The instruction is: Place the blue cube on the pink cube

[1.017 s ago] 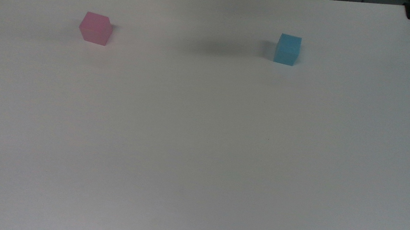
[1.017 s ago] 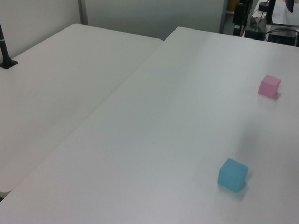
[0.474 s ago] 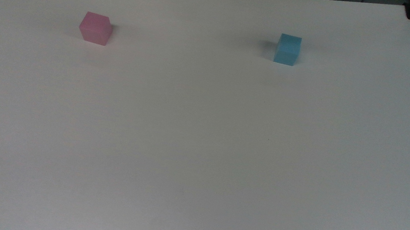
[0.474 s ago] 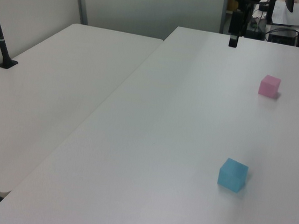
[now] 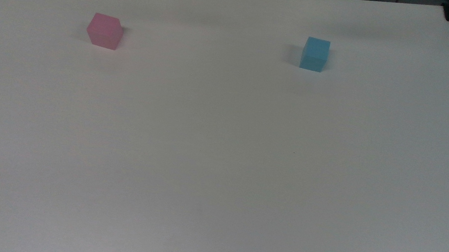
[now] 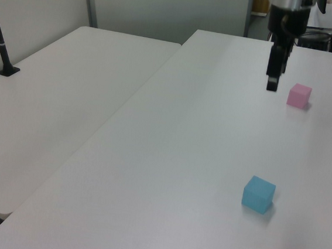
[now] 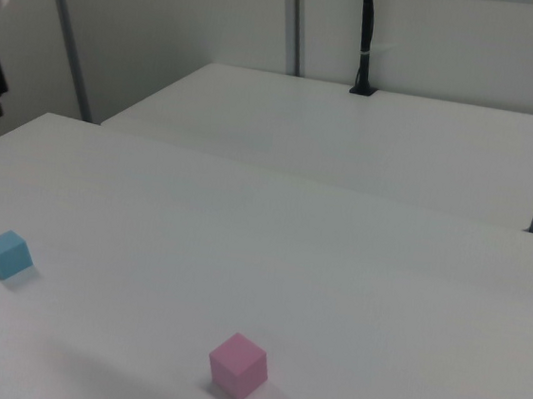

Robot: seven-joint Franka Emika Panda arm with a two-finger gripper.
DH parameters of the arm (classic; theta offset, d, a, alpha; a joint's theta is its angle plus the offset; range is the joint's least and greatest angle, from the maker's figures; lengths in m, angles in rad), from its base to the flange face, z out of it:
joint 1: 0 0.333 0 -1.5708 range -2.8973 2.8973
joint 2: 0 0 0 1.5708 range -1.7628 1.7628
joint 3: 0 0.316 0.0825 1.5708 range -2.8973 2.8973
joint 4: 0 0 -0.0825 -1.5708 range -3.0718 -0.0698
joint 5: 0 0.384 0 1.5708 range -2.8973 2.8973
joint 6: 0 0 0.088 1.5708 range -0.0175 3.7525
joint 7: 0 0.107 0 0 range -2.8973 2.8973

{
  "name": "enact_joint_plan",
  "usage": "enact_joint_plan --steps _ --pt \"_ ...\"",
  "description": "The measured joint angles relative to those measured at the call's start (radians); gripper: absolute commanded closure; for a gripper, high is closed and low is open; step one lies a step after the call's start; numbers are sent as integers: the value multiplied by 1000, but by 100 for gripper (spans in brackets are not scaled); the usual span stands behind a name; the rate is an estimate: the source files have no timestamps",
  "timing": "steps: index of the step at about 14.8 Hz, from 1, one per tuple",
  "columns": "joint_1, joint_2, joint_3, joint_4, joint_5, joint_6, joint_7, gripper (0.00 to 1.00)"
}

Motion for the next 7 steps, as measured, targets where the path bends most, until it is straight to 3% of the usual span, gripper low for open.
enact_joint_plan --steps 4,7 --pt "26 3 1 -106 45 91 43 0" --pt "55 14 2 -289 50 302 149 0"
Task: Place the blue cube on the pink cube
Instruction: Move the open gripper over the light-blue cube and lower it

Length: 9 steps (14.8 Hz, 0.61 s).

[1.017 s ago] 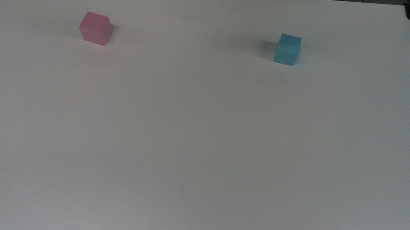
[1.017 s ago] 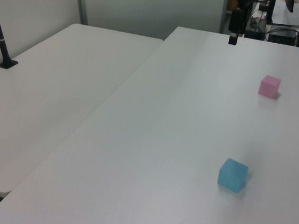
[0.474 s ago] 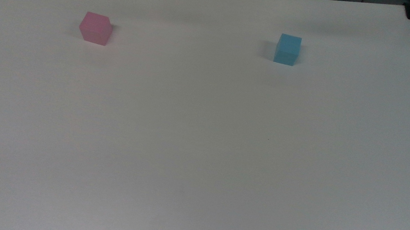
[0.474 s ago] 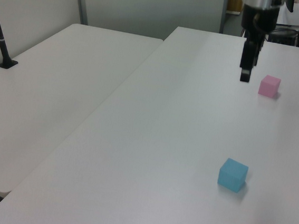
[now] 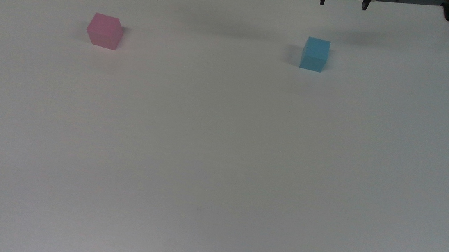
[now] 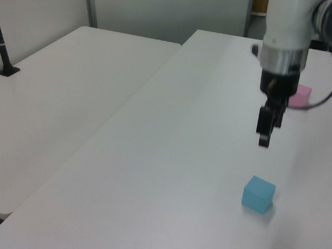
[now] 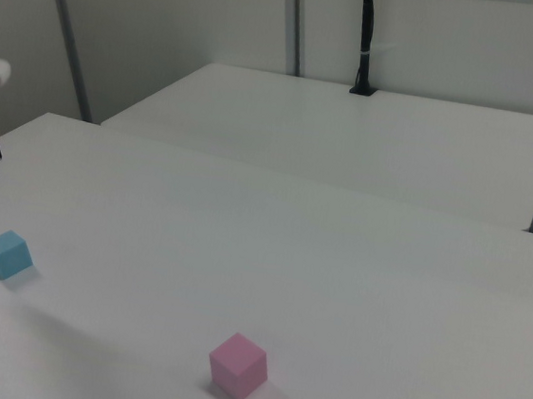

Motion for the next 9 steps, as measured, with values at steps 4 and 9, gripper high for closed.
enact_joint_plan --steps 4,9 --pt "7 6 0 -173 -1 181 49 0" --pt "6 50 -2 -242 -62 291 72 0"
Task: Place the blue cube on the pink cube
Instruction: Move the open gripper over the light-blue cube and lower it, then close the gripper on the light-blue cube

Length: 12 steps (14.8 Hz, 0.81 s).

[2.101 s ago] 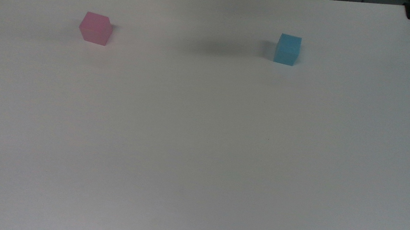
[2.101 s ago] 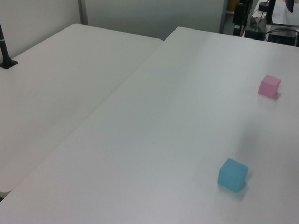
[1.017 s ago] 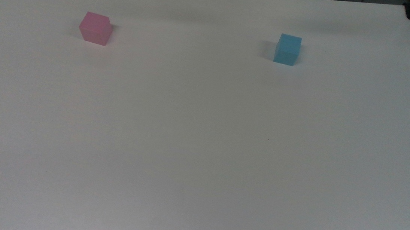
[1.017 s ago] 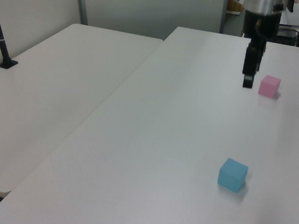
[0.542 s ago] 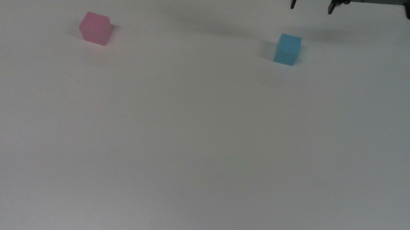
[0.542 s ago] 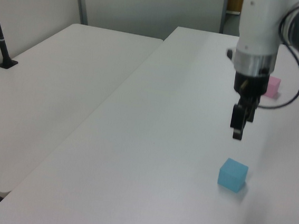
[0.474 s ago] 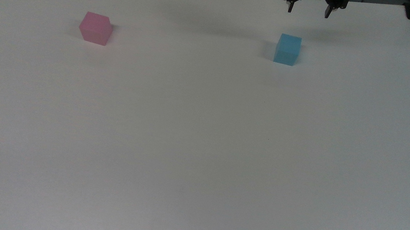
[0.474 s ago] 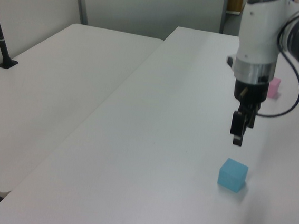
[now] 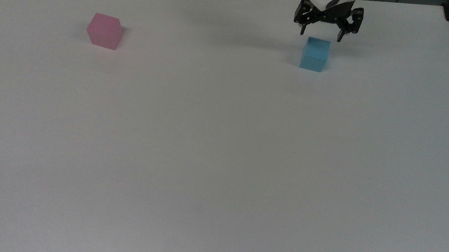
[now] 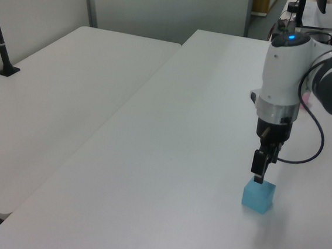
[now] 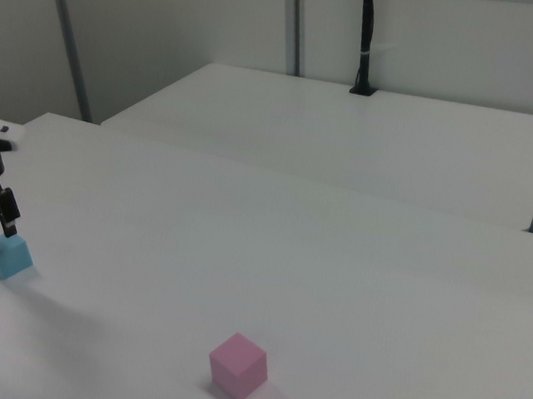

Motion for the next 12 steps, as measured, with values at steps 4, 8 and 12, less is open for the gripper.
enact_joint_plan --steps 4,8,12 --pt "15 74 0 -38 -103 100 128 0" --pt "44 81 1 -53 -105 113 176 3" --pt "61 81 1 -83 -106 165 189 3"
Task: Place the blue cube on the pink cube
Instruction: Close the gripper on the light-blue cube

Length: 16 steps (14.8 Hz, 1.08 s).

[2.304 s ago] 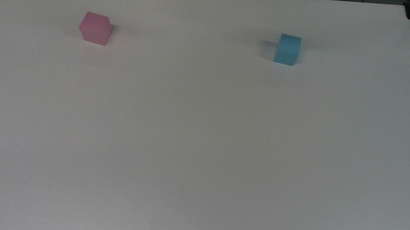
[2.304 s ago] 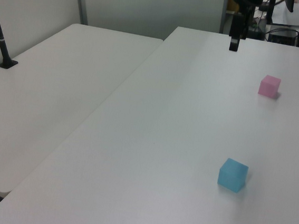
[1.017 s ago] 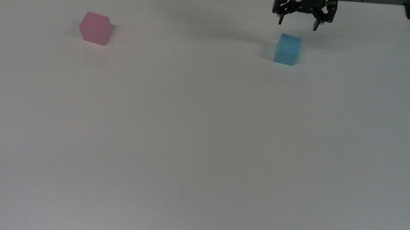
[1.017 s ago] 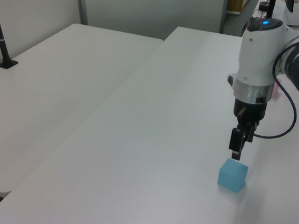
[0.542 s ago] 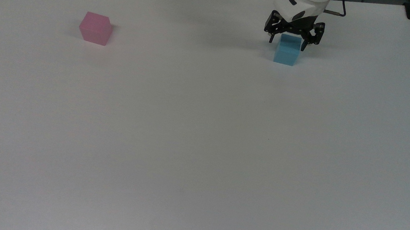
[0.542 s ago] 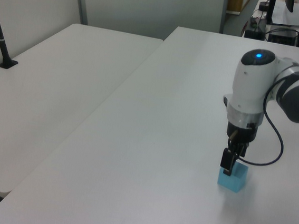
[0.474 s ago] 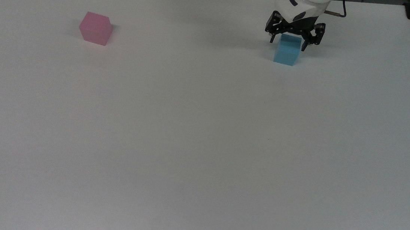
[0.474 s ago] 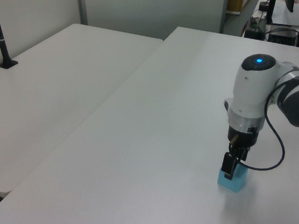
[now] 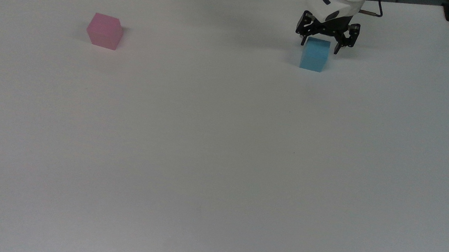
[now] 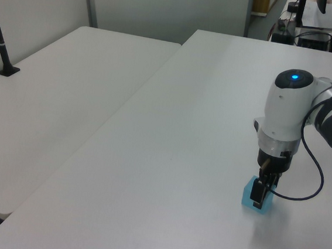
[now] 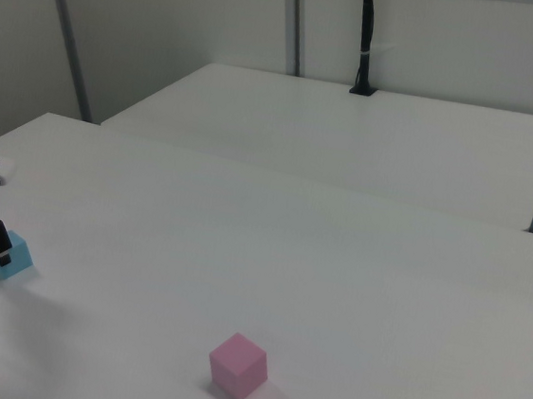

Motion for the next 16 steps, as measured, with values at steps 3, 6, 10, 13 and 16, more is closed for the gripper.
enact_joint_plan --steps 3,6,10,13,16 --pt "-1 1 -3 -10 -7 12 1 3" --pt "-7 7 -3 -10 -17 26 1 6" --pt "-9 25 -3 -10 -32 37 1 52" --pt "-16 33 -5 -10 -43 52 2 82" --pt "-20 33 -5 -9 -43 57 2 82"
